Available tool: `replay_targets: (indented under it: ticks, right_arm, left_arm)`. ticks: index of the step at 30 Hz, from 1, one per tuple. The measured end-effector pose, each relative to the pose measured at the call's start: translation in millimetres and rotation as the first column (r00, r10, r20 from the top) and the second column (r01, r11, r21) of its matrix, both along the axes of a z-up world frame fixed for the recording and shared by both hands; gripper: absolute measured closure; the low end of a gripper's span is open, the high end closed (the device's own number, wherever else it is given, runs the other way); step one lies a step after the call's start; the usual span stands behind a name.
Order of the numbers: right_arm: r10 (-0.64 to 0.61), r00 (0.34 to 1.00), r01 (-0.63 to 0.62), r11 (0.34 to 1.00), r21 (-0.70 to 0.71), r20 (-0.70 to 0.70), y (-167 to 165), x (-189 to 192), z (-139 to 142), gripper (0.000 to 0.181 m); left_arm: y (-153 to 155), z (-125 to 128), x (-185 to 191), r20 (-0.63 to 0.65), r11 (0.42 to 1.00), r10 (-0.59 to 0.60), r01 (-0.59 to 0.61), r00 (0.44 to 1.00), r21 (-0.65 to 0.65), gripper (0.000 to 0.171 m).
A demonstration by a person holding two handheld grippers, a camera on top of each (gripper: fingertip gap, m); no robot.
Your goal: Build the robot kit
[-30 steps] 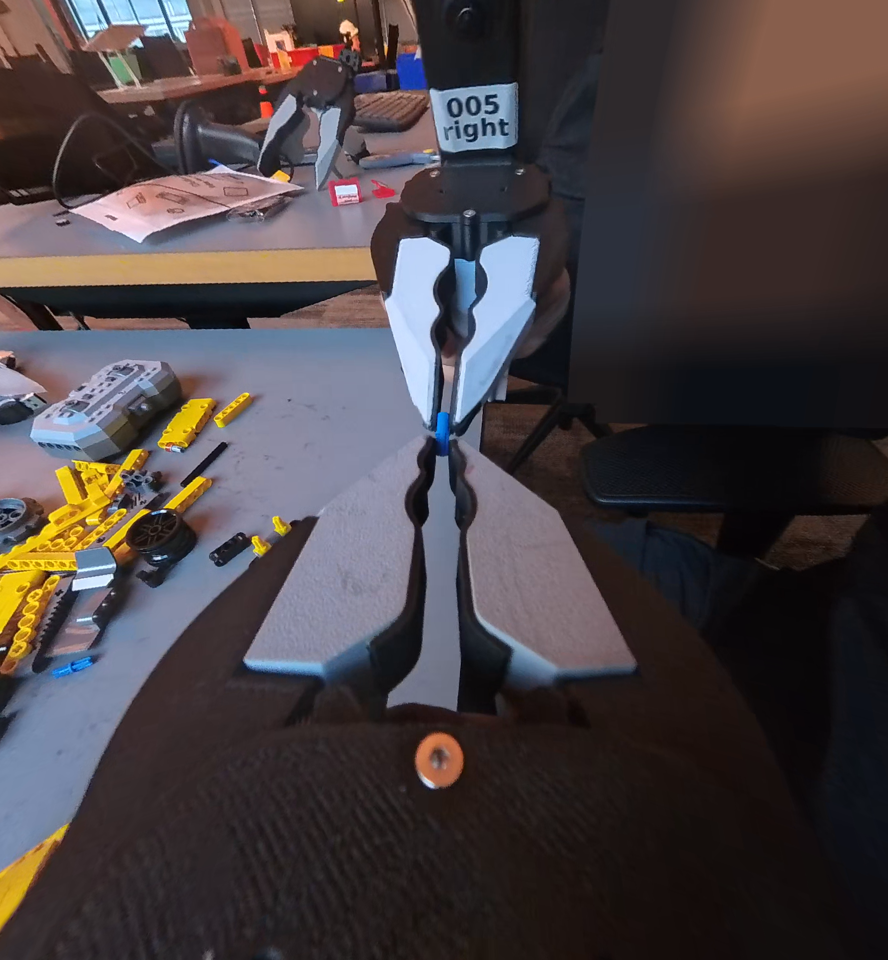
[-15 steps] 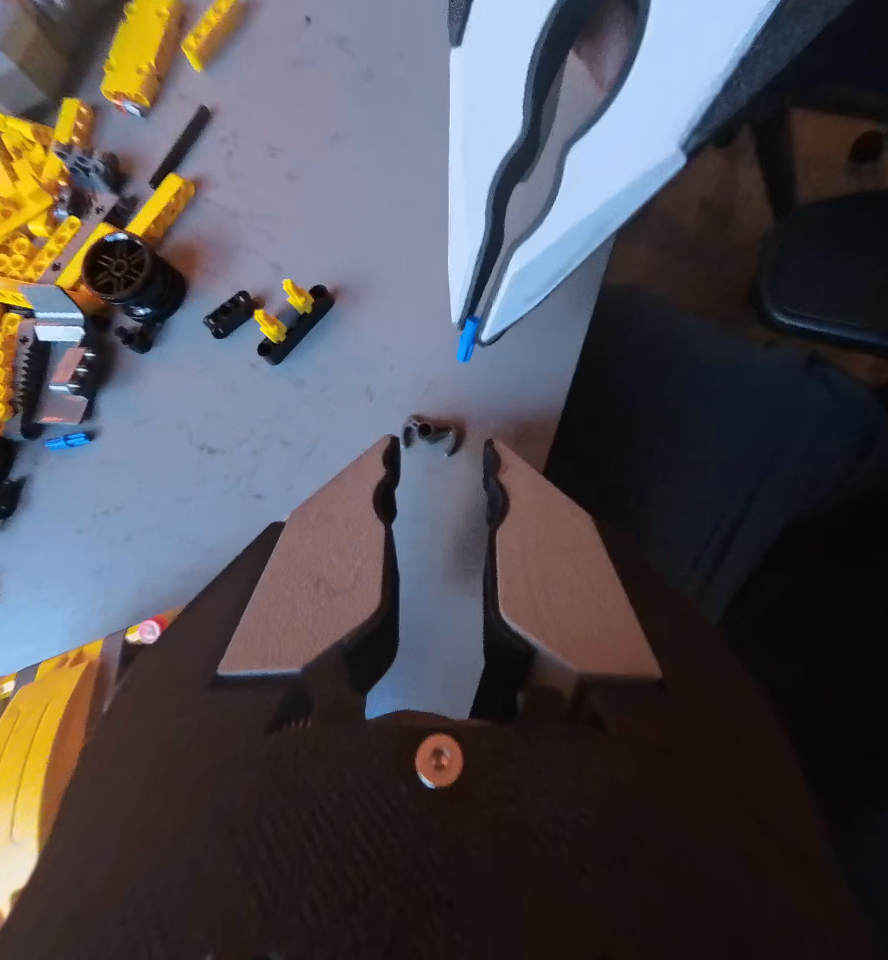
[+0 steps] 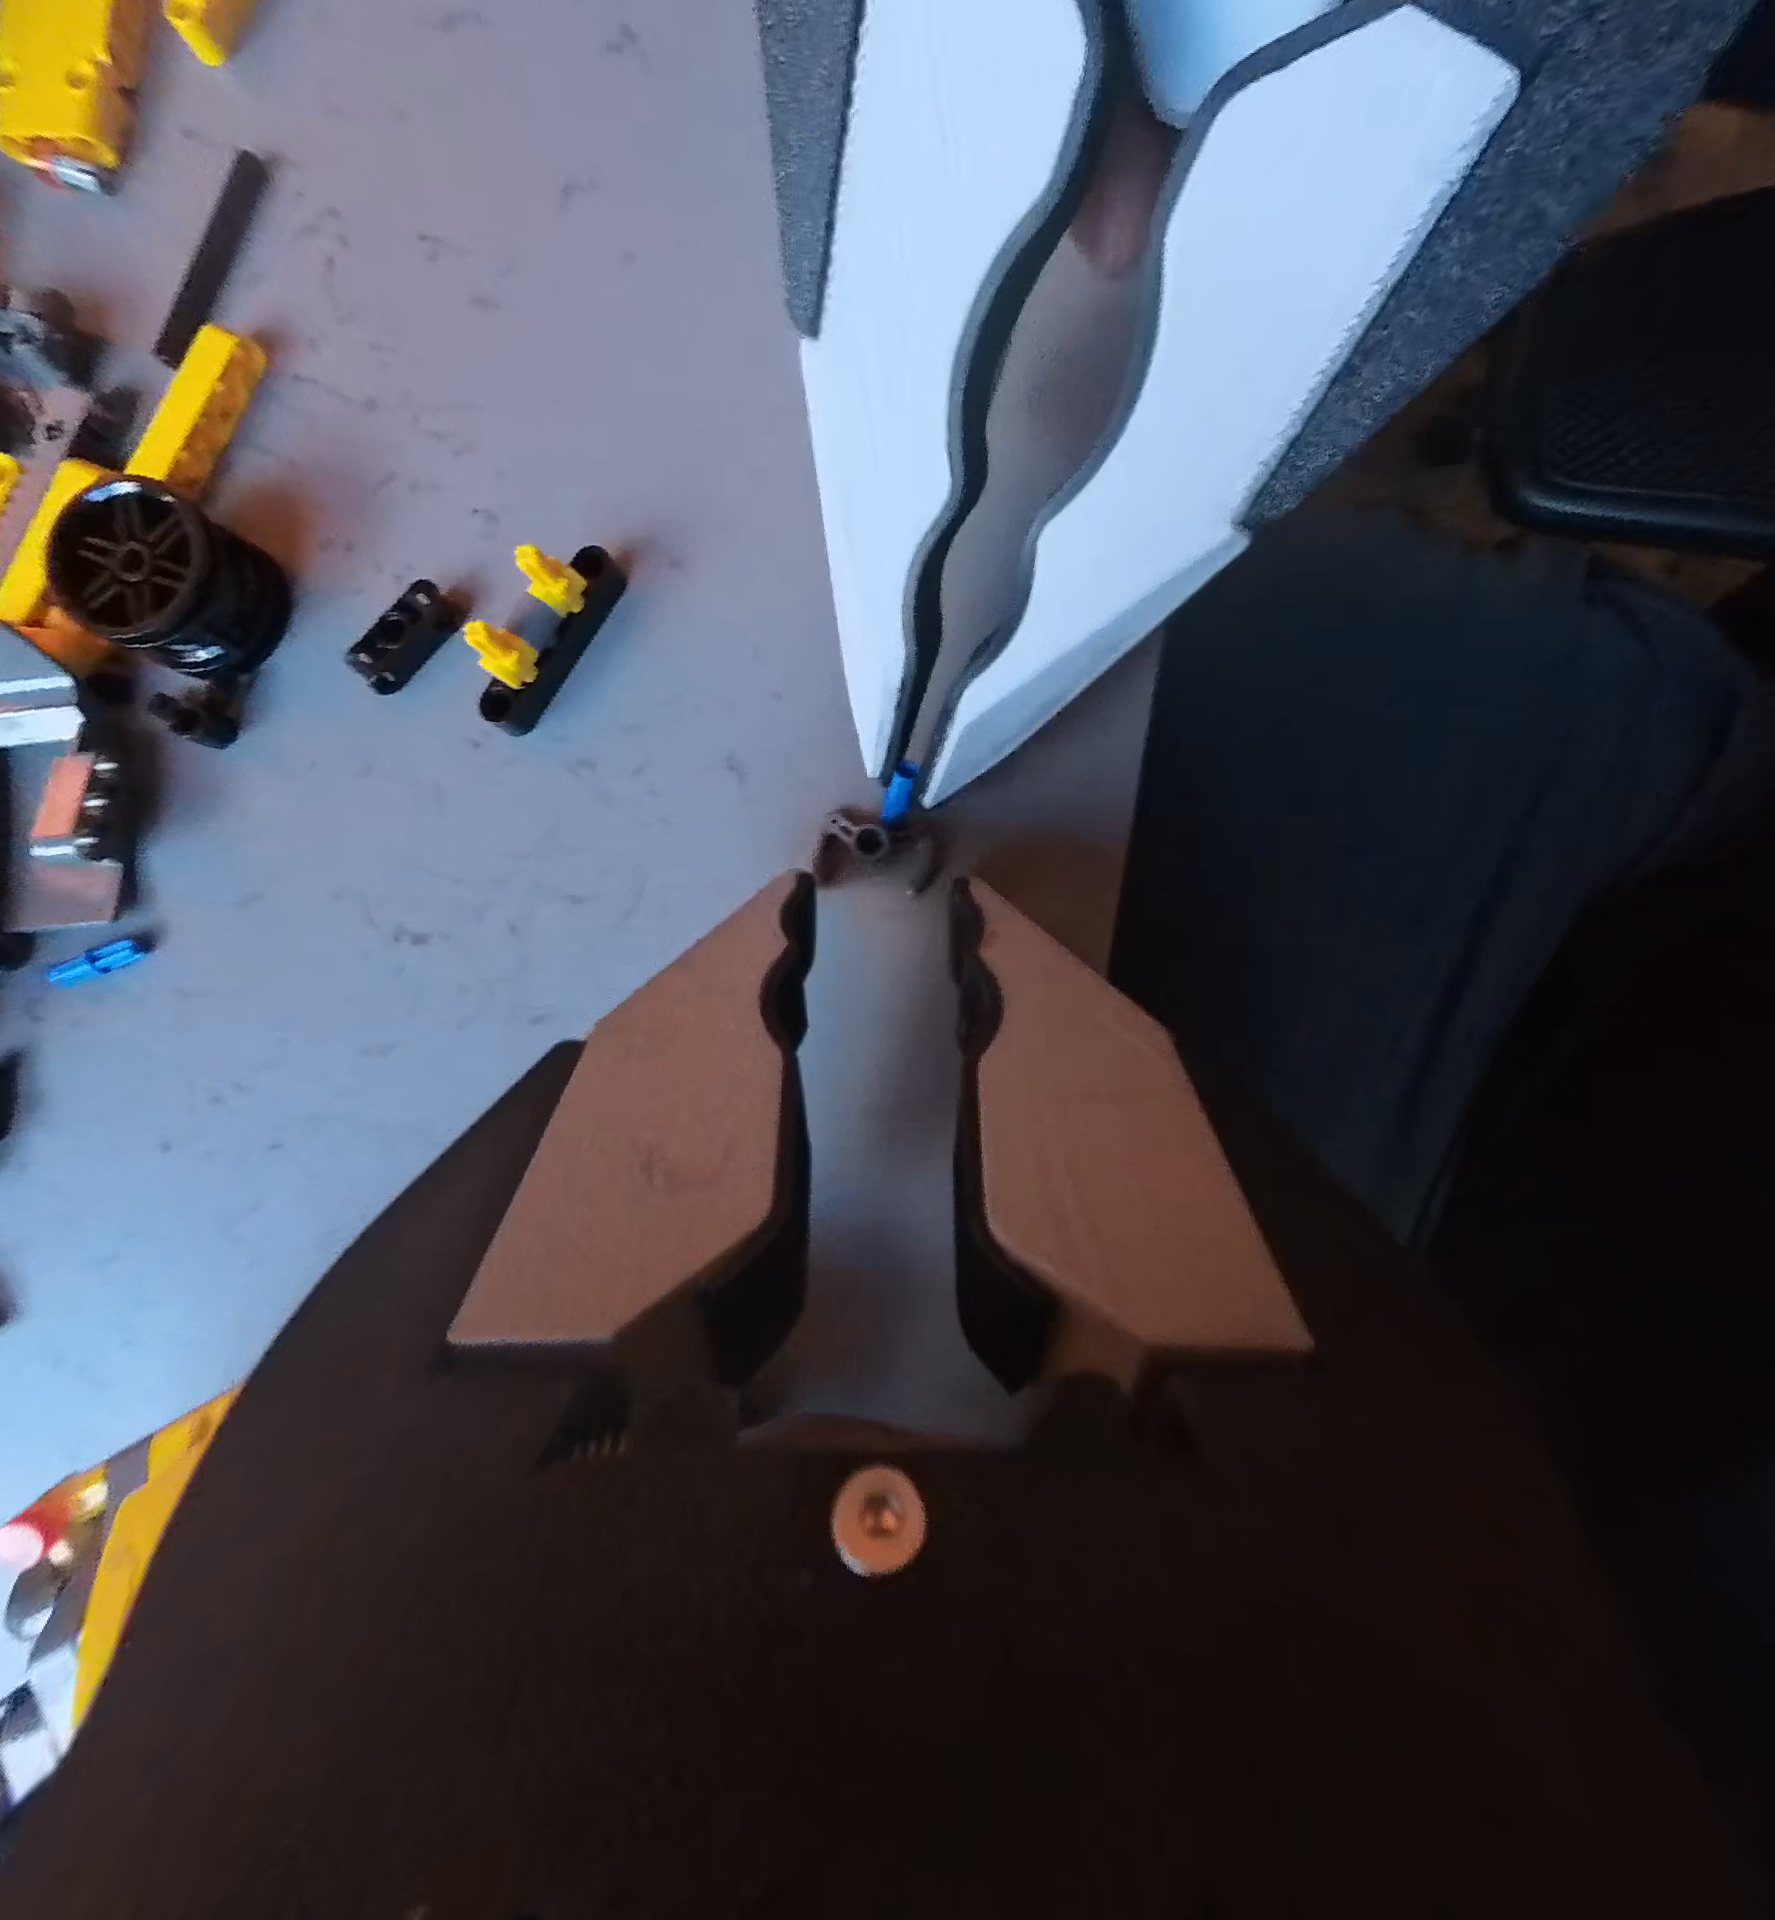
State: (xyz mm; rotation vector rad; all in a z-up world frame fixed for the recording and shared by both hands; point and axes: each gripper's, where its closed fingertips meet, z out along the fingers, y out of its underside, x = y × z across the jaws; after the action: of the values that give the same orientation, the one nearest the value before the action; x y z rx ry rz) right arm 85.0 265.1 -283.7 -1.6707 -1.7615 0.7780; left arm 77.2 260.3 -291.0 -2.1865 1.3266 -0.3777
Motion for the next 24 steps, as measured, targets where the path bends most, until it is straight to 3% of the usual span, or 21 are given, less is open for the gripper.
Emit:
replay_targets:
  ticks: [6,14,24]
  right_arm:
    - [-0.028,0.999,0.028,0.999,-0.026,-0.024,3,9,7,0.178]
    - [-0.083,0.995,0.081,0.996,-0.041,-0.051,8,27,15,0.178]
    - [-0.078,0.996,0.074,0.995,-0.072,-0.051,0,12,16,0.178]
  left_arm:
    - [-1,-1,10,0.051,0.999,-0.027,0.029,0.998,-0.029,0.159]
    - [-1,-1,22,0.061,0.999,-0.026,0.028,0.998,-0.024,0.159]
    - [-11,0,19,0.116,0.997,0.079,-0.077,0.99,-0.025,0.143]
